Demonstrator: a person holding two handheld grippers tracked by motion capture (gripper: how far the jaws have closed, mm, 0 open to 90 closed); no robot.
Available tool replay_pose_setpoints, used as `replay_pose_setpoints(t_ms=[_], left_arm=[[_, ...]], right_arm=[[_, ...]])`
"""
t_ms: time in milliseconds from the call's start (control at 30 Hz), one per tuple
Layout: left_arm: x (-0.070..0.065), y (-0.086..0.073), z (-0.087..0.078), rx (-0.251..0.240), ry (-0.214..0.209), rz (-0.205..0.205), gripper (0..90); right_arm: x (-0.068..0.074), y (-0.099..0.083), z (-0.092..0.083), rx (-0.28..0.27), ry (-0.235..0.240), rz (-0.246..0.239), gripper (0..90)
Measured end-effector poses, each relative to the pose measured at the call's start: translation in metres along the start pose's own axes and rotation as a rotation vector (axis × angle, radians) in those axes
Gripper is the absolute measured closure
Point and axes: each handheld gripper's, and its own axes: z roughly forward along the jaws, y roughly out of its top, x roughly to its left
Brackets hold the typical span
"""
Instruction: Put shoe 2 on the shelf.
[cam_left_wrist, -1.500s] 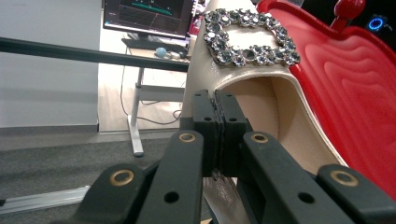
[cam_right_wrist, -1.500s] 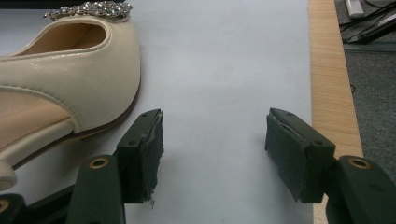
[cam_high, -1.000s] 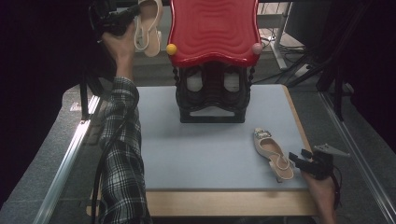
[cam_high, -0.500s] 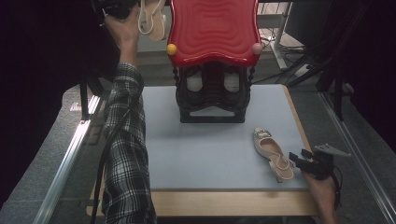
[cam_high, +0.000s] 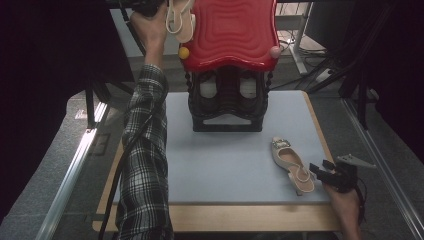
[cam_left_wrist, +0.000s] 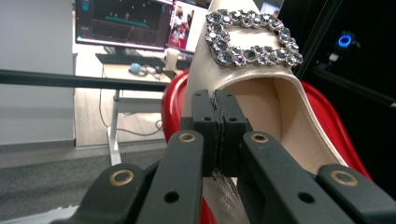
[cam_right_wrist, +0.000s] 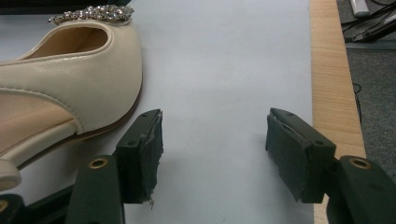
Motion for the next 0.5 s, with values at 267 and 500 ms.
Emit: replay_pose_setpoints(t_ms=[267,500], left_arm=[[-0.013,-0.011,0.013,0.049,0.017,0.017,88.6],[-0.026,-0.015,0.014,0.122,0.054,0.051,88.3]], right_arm=[[0.0,0.0,0.0,0.0,0.002,-0.002,36.5],[0.0,0.0,0.0,0.001,0.002,-0.003,36.4]])
